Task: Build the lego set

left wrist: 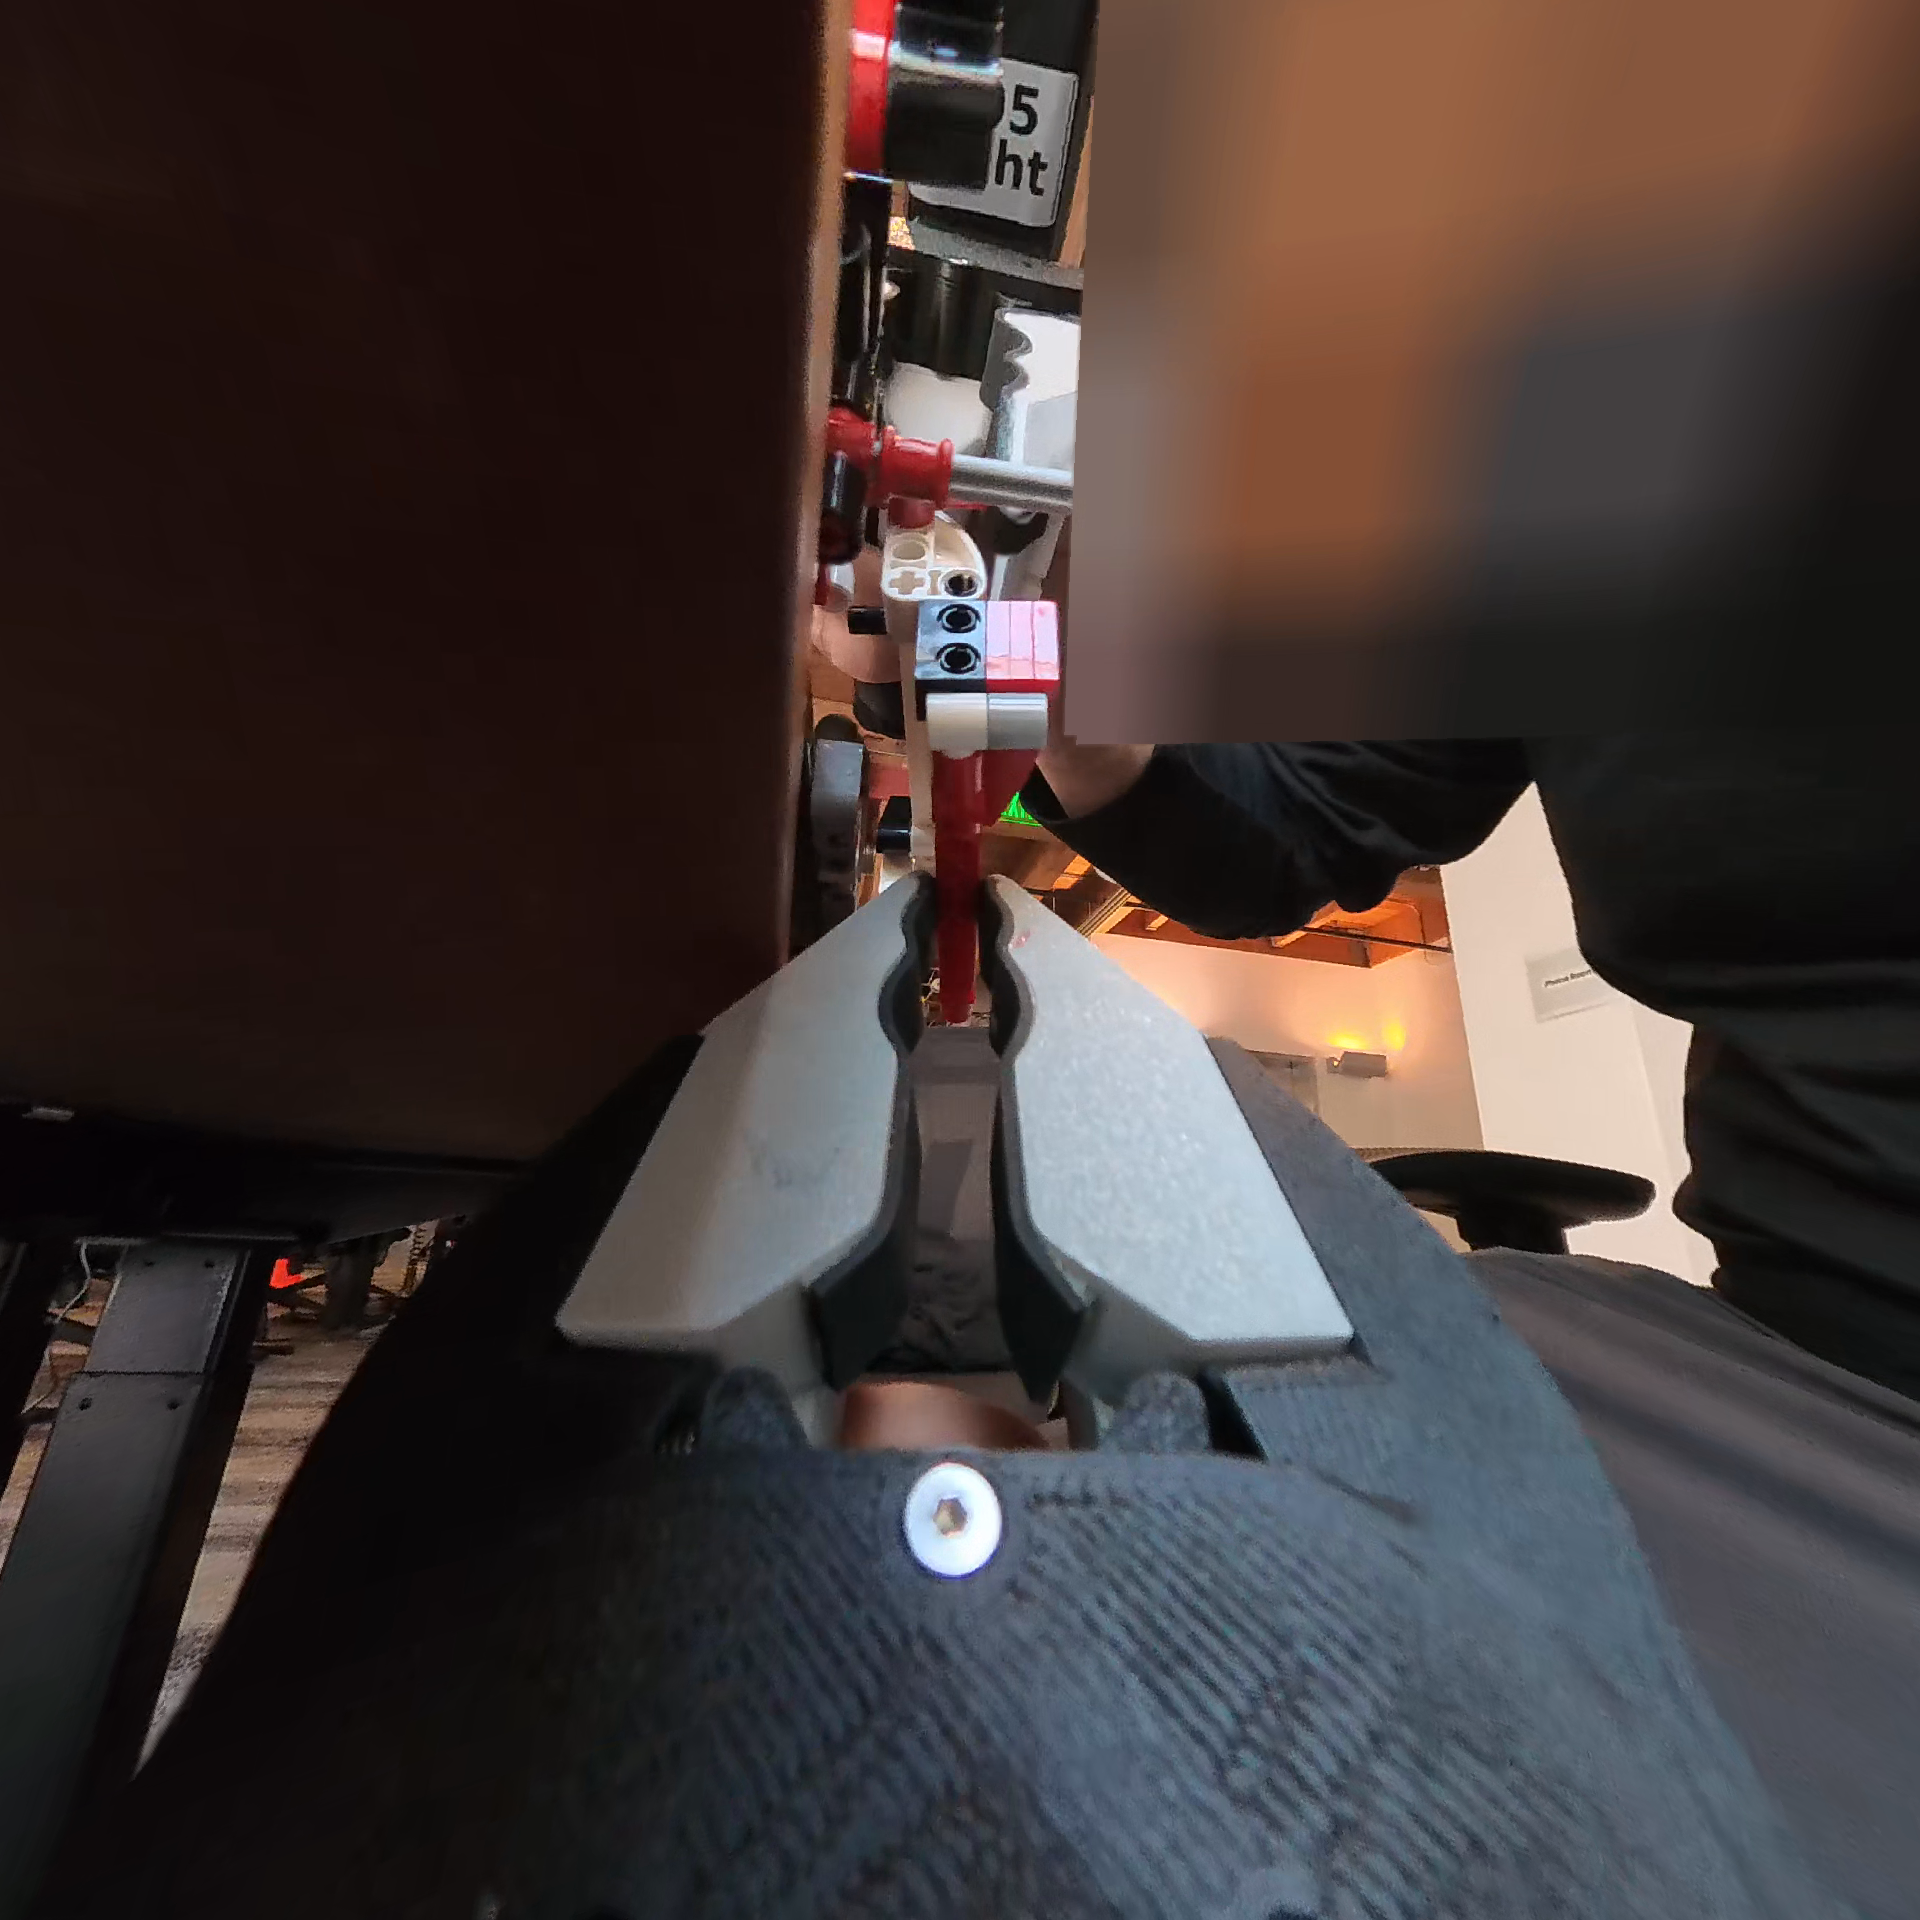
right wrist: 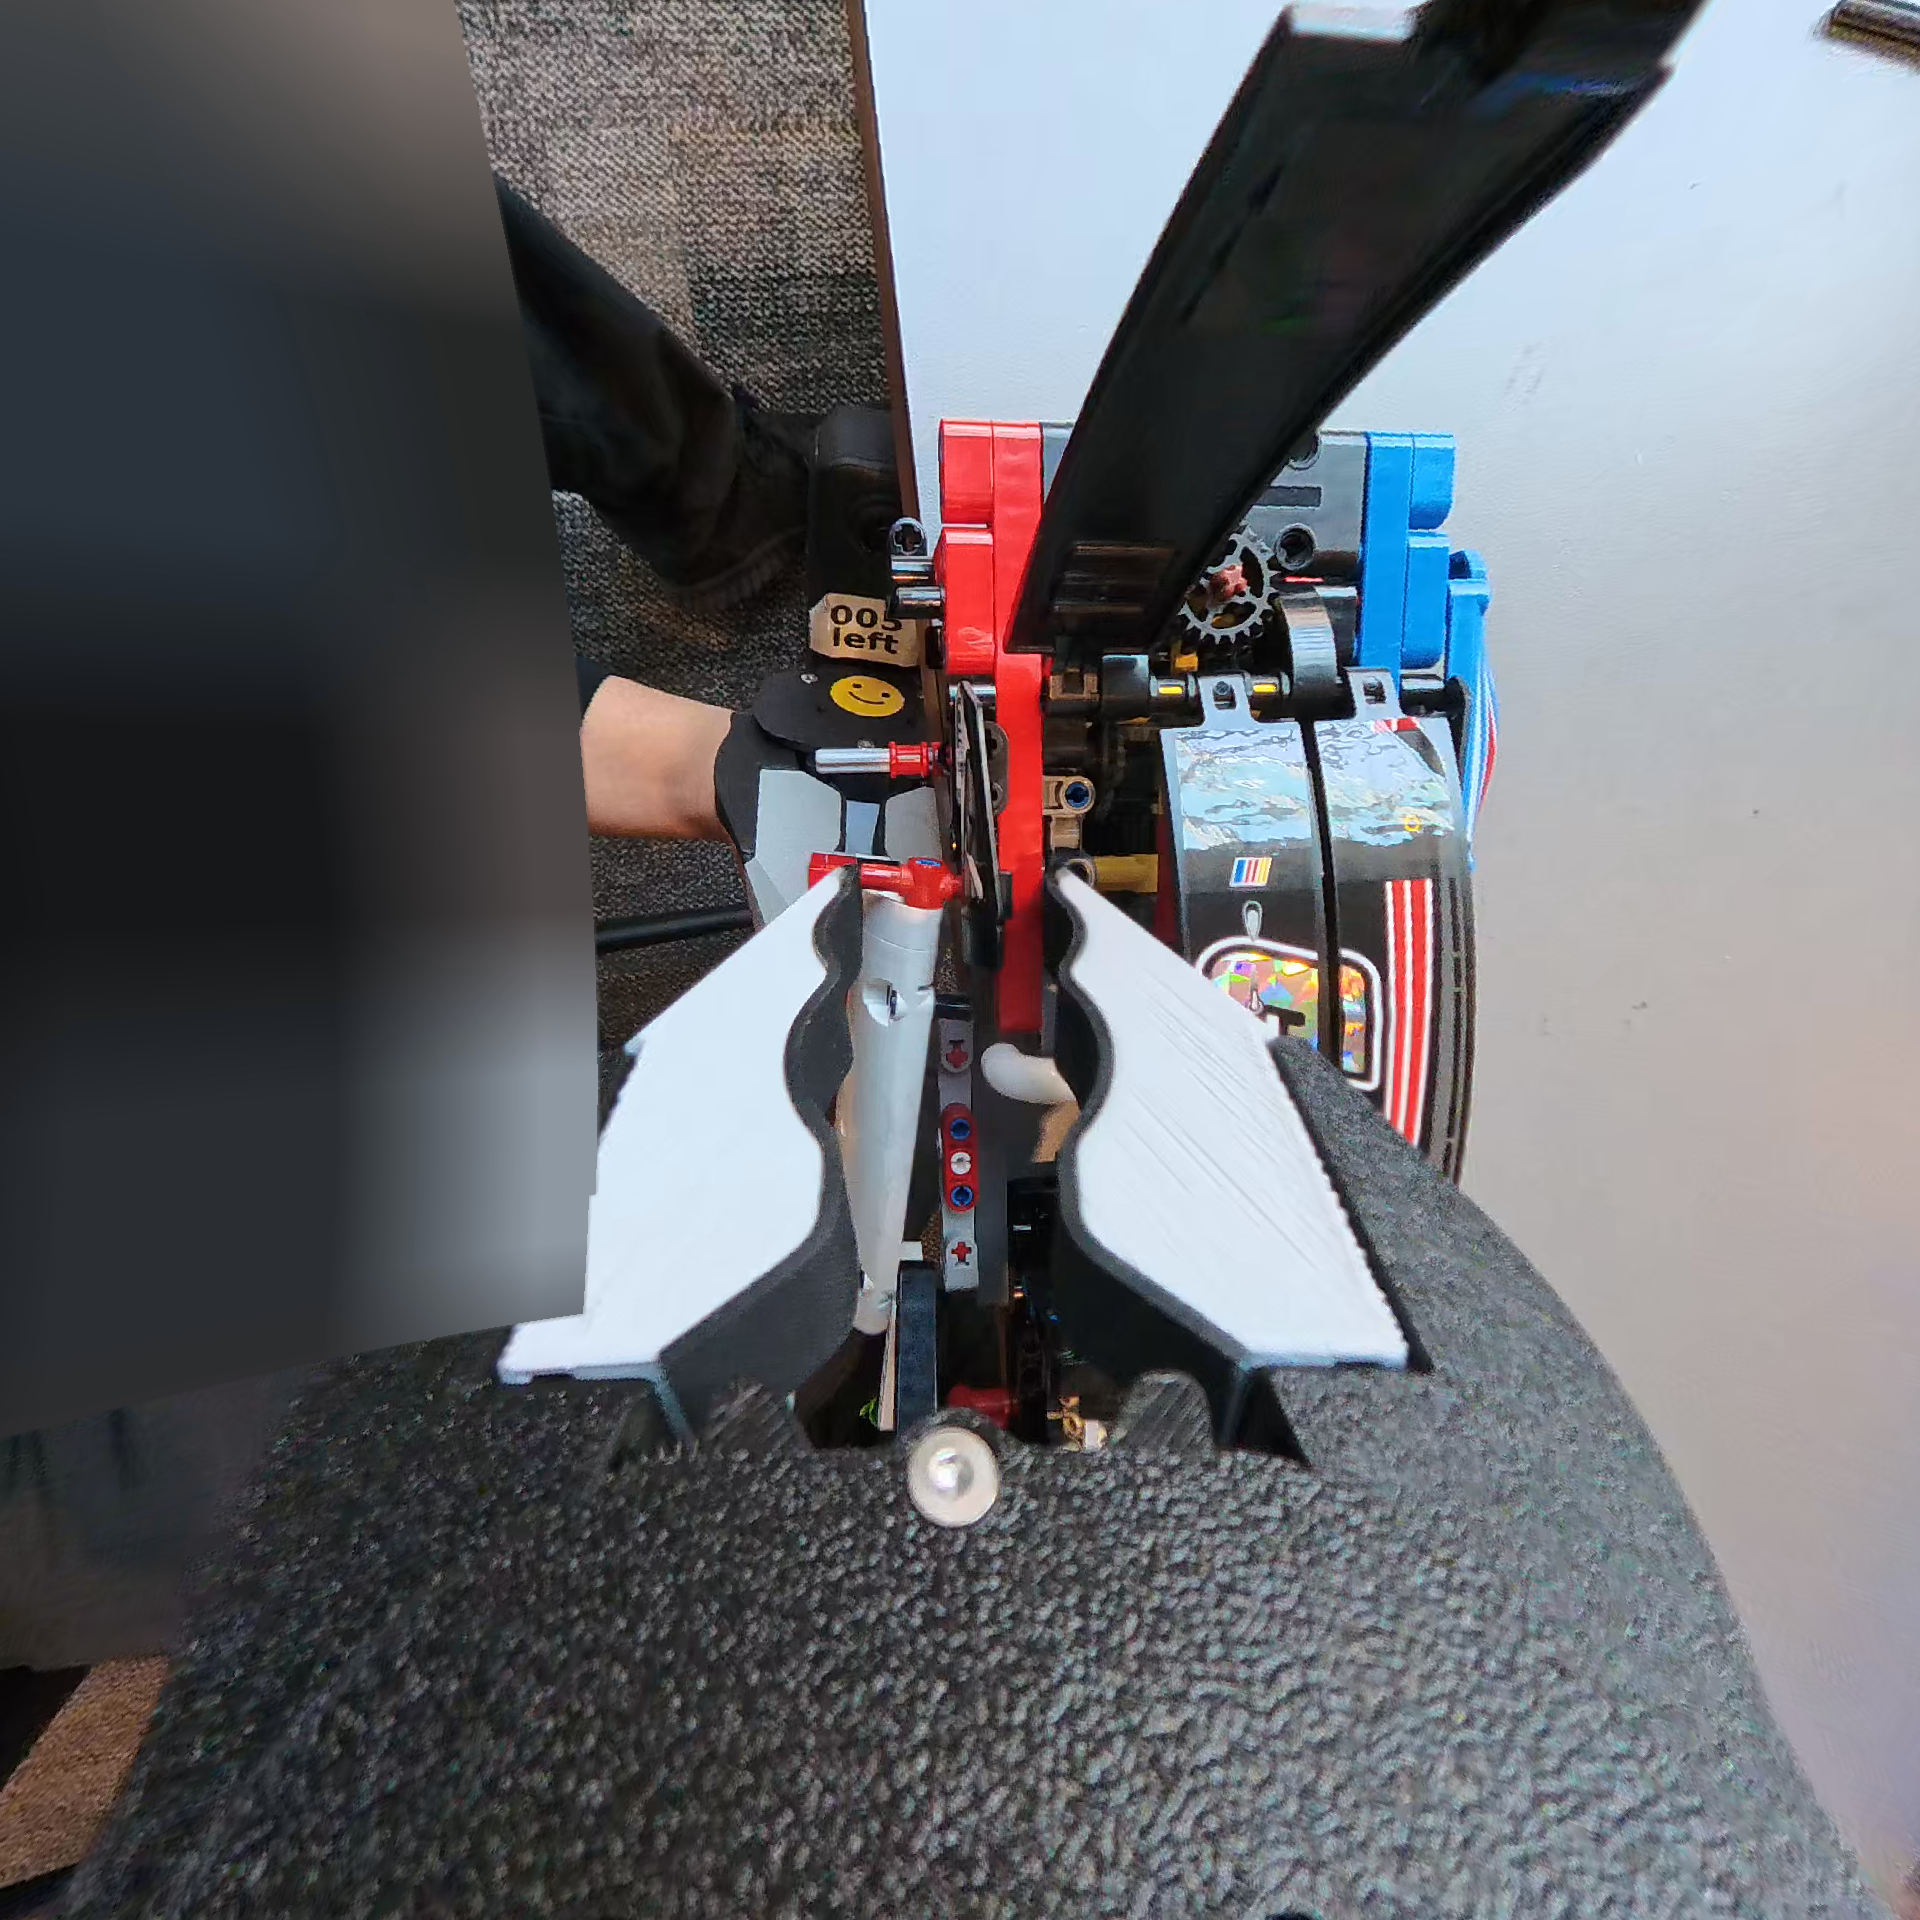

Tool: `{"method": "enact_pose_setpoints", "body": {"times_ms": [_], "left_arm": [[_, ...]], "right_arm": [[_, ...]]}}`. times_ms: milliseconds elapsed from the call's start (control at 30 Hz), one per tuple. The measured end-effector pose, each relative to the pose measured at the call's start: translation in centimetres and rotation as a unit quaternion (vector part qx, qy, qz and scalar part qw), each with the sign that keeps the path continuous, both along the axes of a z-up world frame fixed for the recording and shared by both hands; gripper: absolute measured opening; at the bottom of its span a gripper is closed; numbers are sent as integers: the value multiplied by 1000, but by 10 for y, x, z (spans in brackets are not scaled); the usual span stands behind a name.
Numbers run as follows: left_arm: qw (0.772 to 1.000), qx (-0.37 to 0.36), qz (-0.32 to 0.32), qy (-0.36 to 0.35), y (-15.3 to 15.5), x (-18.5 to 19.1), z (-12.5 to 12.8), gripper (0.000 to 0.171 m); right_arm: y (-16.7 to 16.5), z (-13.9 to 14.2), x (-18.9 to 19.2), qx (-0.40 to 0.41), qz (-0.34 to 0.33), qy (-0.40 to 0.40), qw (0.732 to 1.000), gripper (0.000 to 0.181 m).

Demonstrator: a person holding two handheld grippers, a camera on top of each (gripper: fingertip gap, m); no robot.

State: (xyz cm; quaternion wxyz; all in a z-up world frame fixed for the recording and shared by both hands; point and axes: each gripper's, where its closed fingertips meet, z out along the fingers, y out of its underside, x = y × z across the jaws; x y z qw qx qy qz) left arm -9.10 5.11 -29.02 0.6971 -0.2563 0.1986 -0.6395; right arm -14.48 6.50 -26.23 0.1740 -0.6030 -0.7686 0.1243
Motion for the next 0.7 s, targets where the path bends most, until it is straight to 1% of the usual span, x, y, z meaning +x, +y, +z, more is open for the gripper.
{"method": "enact_pose_setpoints", "body": {"times_ms": [400, 600, 700], "left_arm": [[1000, -23, -14, -4, 0, 0, 1, 5], [1000, -17, -9, -8, -2, -1, 0, 5], [1000, -8, -13, 1, -6, 2, 0, 5]], "right_arm": [[1, -2, 0, 0, 1, 0, 1000, 32], [-2, -1, 3, -8, 5, -9, 1000, 34], [-6, -1, 5, -13, 7, -11, 1000, 32]]}}
